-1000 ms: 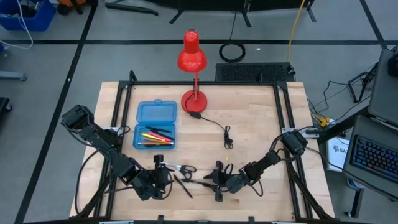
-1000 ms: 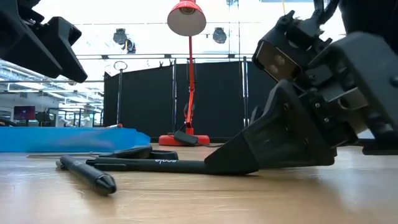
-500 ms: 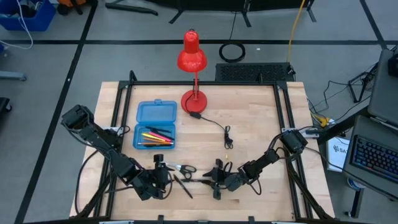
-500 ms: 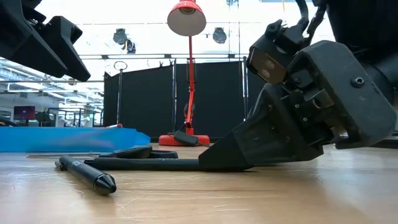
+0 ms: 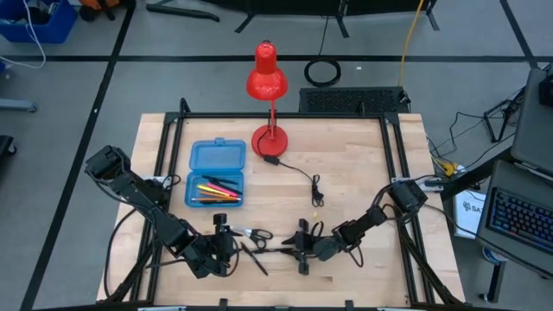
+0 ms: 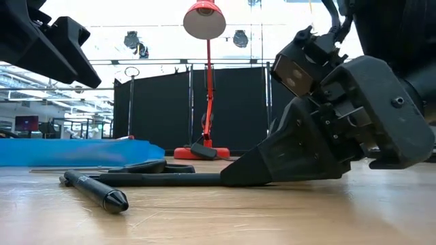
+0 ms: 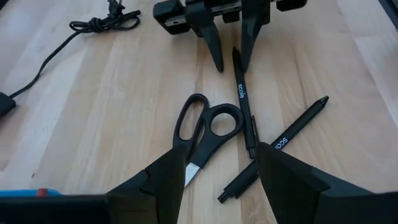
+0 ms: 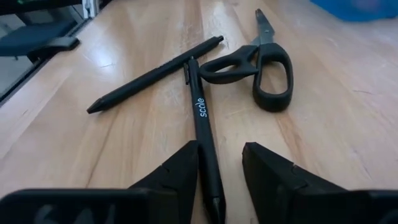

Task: Pick & place school supplies into a supply box
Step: Put the black pen into the blue supply box

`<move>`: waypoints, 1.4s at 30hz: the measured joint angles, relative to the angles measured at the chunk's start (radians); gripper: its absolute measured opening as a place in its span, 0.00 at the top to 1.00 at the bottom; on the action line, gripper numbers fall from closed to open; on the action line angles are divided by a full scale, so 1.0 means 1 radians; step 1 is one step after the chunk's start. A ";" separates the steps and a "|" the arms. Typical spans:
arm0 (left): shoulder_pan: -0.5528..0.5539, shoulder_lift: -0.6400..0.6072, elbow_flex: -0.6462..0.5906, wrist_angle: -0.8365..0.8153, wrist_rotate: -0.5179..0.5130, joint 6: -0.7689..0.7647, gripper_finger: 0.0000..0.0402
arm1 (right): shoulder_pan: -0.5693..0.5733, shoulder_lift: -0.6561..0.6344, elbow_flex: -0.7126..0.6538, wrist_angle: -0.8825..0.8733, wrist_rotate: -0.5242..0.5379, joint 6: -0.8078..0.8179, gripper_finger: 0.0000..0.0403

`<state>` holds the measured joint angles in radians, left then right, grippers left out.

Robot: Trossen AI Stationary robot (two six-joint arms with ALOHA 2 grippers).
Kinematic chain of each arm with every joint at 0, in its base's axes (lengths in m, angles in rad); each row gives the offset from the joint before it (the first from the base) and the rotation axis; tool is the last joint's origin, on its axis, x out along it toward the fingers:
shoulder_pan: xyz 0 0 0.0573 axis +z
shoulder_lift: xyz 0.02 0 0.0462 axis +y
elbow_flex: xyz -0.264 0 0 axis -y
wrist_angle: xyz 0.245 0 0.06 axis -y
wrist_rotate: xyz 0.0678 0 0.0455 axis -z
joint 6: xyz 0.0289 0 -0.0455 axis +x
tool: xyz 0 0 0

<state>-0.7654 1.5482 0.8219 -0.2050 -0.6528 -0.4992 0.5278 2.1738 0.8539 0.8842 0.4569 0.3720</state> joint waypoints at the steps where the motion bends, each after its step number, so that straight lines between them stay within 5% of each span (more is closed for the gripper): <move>1: 0.000 0.000 0.000 0.000 -0.003 0.000 0.50 | 0.000 0.009 0.000 0.027 -0.001 -0.004 0.71; 7: 0.000 0.000 -0.006 0.009 -0.005 -0.001 0.50 | 0.000 0.065 0.006 0.137 -0.036 -0.091 0.72; 17: 0.021 0.000 -0.118 0.163 0.022 0.016 0.50 | -0.022 0.066 0.018 0.053 -0.042 -0.045 0.73; 25: 0.033 0.000 -0.126 0.194 0.028 0.003 0.50 | -0.043 0.066 0.019 0.019 -0.090 -0.003 0.95; 42: 0.032 0.000 -0.126 0.202 0.023 0.023 0.50 | -0.042 0.056 0.018 0.102 -0.104 -0.052 0.95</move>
<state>-0.7334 1.5482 0.6960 -0.0029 -0.6296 -0.4762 0.4854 2.2299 0.8722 0.9864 0.3532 0.3199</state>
